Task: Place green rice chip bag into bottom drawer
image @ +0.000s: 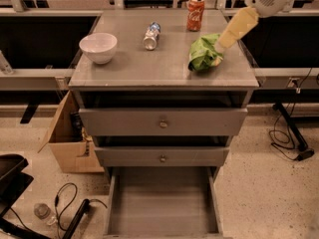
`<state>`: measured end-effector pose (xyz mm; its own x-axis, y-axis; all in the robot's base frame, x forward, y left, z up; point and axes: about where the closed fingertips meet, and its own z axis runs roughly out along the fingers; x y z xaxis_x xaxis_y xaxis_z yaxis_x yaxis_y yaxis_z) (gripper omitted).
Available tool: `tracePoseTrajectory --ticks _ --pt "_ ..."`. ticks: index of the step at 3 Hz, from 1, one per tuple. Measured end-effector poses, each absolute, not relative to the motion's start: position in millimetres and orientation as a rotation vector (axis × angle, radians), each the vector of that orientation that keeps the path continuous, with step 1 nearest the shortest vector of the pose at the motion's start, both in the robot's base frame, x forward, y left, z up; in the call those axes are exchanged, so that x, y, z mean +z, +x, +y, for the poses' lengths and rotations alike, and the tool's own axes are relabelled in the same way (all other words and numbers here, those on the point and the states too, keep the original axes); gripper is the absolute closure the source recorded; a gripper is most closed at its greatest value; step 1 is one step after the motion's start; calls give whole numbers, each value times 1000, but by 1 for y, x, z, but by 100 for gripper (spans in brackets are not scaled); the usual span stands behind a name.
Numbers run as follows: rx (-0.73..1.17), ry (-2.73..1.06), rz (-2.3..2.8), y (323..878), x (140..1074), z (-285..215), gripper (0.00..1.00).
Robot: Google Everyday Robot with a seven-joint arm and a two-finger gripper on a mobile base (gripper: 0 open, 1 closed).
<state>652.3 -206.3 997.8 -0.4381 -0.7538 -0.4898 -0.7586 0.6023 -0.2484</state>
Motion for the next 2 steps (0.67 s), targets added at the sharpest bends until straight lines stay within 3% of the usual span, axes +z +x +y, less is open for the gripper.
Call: tracePoseTrajectory --ticks 2 --pt "-8 -1138 2281 663 998 -204 0"
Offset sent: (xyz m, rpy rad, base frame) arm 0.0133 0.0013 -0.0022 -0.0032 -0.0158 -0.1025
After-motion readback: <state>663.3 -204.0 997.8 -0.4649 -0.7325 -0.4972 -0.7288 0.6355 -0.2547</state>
